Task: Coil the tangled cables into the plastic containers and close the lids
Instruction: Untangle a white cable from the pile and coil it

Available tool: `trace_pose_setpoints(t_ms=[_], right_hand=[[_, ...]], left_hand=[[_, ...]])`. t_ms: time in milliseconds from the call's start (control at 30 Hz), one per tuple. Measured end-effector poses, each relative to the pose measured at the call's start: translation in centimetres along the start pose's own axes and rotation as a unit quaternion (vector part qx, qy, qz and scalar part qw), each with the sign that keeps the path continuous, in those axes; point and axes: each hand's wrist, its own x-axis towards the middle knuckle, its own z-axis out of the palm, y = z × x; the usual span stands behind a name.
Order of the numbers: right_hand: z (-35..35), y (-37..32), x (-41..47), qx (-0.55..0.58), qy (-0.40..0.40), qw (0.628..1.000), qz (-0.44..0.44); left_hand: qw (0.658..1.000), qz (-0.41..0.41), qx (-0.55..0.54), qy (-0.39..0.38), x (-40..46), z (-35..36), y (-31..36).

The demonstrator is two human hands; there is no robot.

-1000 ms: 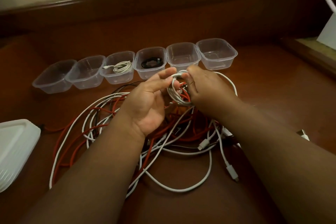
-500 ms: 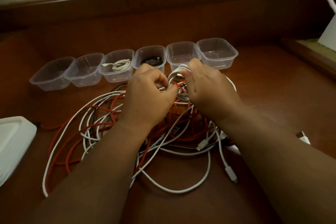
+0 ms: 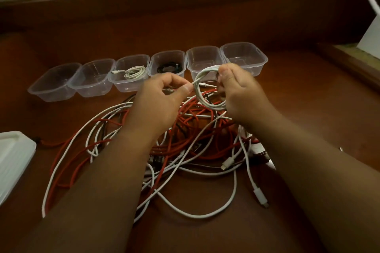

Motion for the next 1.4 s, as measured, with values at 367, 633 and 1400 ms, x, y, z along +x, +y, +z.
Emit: trace_pose_setpoints(t_ms=[367,633,1400], right_hand=[[1.4,-0.9,-1.0,0.225,0.023,0.973,0.036],[1.6,-0.4,-1.1,-0.071,0.028,0.997,-0.023],[0.2,-4.5,-0.7,-0.186,-0.066,0.977,0.079]], left_hand=[[0.970,-0.062,-0.232,0.044,-1.5,3.8,0.2],[0.914,-0.107,-0.386,0.066,-1.4,3.7,0.6],[1.000,-0.009,-0.014,0.019,0.0,-1.5,0.6]])
